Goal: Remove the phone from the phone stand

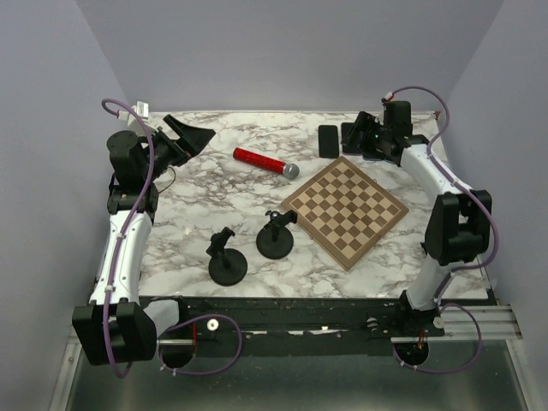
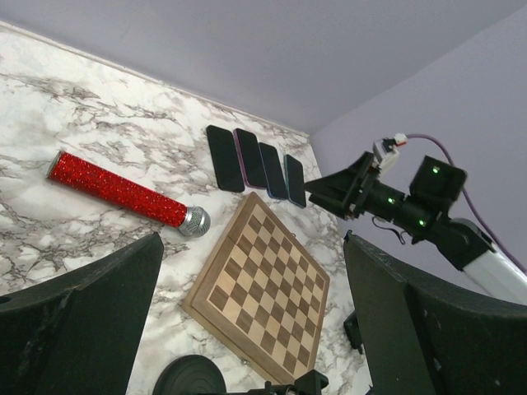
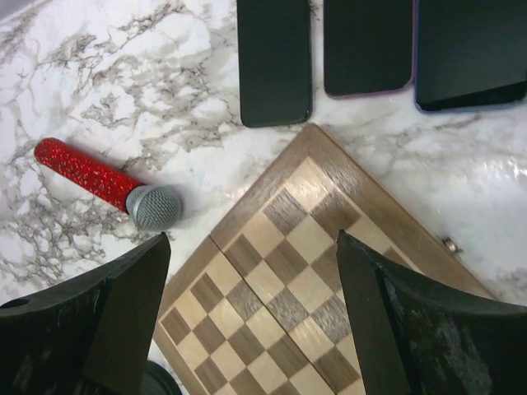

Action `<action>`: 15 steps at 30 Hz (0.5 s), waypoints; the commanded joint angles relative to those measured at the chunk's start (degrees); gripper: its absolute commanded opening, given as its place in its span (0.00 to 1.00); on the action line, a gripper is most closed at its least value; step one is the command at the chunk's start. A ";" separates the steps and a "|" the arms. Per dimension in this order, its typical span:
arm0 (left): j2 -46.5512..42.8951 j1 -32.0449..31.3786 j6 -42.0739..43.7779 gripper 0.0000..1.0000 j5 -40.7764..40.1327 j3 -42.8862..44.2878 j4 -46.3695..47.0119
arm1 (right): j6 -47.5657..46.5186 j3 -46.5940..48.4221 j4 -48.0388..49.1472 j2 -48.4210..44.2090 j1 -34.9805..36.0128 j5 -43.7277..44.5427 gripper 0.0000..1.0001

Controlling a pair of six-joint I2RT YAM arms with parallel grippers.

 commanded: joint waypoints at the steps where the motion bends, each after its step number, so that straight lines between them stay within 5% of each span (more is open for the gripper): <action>1: -0.47 -2.04 1.88 0.98 0.02 0.33 -1.08 | -0.66 -10.64 4.24 -9.39 0.46 3.49 0.90; 7: -1.48 -4.56 3.89 0.99 -0.75 0.25 -1.18 | 0.08 -21.65 9.77 -24.98 0.44 -2.36 0.93; 15: -8.32 -10.47 12.22 0.99 -4.98 -1.52 0.06 | -0.88 -31.16 12.33 -48.13 0.46 1.08 1.00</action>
